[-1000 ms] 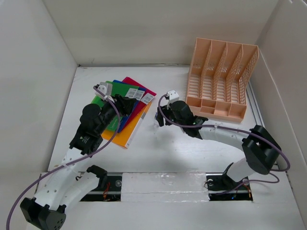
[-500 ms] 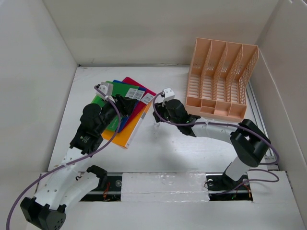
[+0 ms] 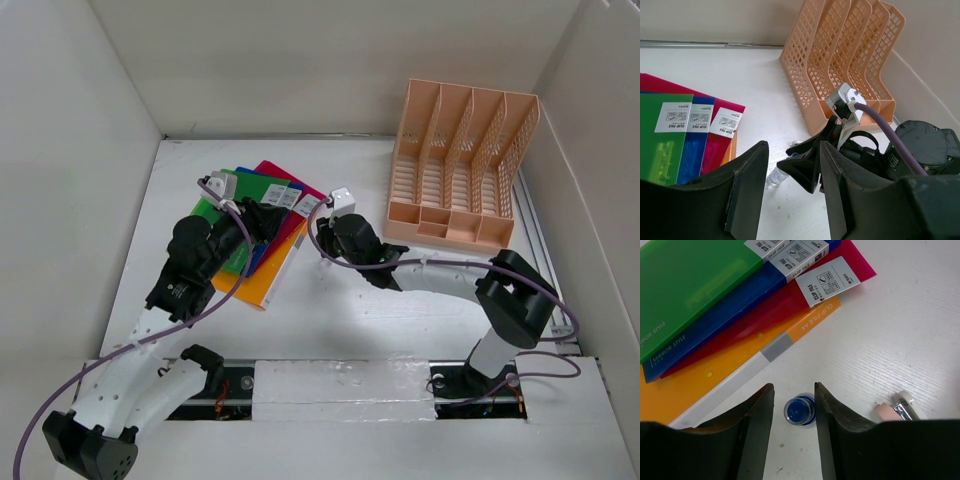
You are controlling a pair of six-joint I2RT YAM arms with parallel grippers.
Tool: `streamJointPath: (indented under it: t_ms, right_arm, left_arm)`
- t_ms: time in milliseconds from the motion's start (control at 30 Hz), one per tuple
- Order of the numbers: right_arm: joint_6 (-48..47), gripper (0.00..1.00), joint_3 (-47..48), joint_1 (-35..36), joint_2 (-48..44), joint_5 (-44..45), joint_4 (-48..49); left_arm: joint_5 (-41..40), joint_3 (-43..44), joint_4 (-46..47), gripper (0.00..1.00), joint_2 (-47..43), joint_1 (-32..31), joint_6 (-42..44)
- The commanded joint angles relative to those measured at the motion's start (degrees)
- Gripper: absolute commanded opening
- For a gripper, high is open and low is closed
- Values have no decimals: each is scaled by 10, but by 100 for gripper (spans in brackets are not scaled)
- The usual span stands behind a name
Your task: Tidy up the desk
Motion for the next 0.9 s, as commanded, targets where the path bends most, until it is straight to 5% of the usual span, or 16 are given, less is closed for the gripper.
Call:
streamJointPath:
  t_ms: [0, 333, 400, 533, 867]
  right_arm:
    - [5, 43, 0, 7, 4, 39, 17]
    - [-3, 46, 20, 12, 25, 58, -6]
    - [-3, 39, 17, 12, 24, 58, -2]
    - [4, 9, 20, 18, 25, 63, -4]
    - [-14, 5, 7, 12, -119, 144, 20]
  left_arm:
    - [16, 24, 30, 41, -8, 0, 1]
    - [9, 26, 28, 41, 2, 0, 1]
    - [14, 27, 26, 41, 6, 0, 0]
    - [11, 26, 30, 41, 0, 0, 1]
    - [25, 25, 28, 41, 7, 0, -3]
